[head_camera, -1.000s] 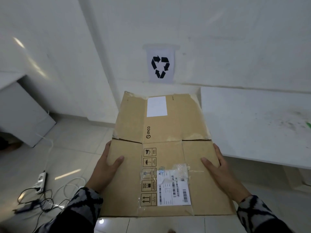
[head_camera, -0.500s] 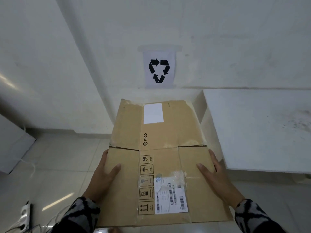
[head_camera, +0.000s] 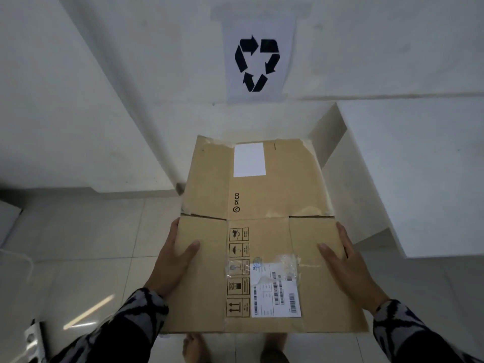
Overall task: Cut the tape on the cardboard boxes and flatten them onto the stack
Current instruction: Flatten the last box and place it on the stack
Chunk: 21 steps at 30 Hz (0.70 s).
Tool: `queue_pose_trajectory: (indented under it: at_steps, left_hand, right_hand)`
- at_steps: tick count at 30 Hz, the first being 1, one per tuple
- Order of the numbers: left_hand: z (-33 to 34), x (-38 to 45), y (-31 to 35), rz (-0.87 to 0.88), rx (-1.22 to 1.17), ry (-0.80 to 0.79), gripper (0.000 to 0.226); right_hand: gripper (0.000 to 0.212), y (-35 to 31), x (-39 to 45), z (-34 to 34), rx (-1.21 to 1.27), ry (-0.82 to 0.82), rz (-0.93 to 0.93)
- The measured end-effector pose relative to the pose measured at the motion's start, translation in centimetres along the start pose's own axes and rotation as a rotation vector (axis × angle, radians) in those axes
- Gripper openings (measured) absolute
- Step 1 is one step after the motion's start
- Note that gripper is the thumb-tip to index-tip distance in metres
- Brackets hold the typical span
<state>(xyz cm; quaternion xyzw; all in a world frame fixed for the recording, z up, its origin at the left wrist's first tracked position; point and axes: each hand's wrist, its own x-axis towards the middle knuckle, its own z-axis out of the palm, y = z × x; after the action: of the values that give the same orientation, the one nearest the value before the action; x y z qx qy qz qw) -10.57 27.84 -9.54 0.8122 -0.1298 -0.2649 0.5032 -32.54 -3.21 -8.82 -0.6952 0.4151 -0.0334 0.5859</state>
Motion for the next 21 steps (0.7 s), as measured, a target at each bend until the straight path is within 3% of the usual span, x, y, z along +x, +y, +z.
queue_pose_trajectory:
  at_steps: [8,12,21]
  left_hand:
    - [6.8,8.4,-11.6,-0.081,-0.004,0.021,0.052]
    - [9.9,13.4,-20.6,-0.071,-0.032,-0.006,0.055]
    - [17.7,23.2,-40.9,0.011,-0.040,-0.019,0.057]
  right_hand:
    - [0.078,11.2,11.8,3.4,-0.010,0.006,0.052]
    - [0.064,18.6,17.6,7.0,-0.041,0.010,0.009]
    - [0.074,37.4,29.3,14.6,-0.015,0.088,-0.023]
